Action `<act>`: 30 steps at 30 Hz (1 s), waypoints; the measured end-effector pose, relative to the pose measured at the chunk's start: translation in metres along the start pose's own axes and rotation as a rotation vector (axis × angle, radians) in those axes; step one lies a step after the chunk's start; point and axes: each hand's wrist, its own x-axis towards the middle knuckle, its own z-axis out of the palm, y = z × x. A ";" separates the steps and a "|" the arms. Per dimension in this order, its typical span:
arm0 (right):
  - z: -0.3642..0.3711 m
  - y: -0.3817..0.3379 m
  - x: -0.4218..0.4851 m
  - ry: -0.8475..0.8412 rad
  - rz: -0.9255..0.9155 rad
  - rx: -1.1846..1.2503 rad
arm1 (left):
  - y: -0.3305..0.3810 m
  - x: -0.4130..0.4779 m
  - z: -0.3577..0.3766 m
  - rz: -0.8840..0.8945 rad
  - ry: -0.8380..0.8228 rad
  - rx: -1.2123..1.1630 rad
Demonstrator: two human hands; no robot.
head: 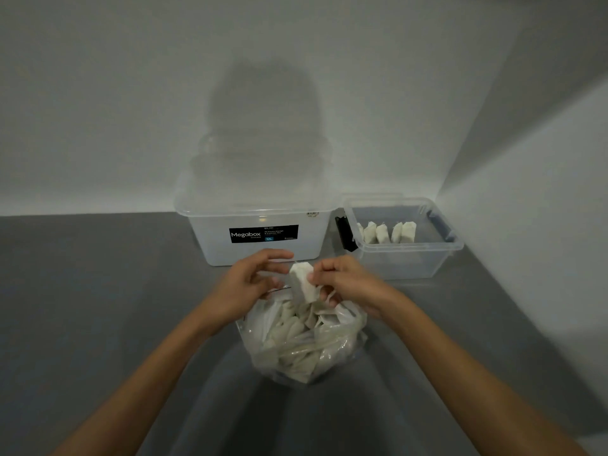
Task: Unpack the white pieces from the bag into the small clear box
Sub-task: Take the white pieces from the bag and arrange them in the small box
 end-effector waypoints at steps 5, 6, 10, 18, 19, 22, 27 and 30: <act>0.003 -0.012 -0.004 -0.141 0.055 0.099 | 0.016 0.003 0.006 0.184 -0.041 0.036; 0.004 -0.012 -0.004 -0.150 0.054 0.116 | 0.016 0.004 0.006 0.183 -0.028 0.030; 0.004 -0.004 0.001 -0.051 0.016 -0.087 | 0.005 0.009 0.002 0.128 0.033 0.045; 0.028 0.037 0.003 0.013 -0.128 -1.327 | -0.012 0.007 -0.002 0.033 0.005 0.121; 0.029 0.036 0.004 0.021 -0.140 -1.368 | -0.013 0.007 -0.002 0.025 0.007 0.122; 0.023 0.035 0.010 0.056 -0.129 -1.383 | -0.013 0.005 -0.004 -0.002 0.030 0.088; 0.002 0.034 0.013 0.176 -0.129 -0.999 | -0.010 0.007 -0.009 -0.006 0.090 0.034; -0.010 0.018 0.004 0.216 -0.085 -0.650 | -0.005 0.010 -0.011 0.000 0.102 0.021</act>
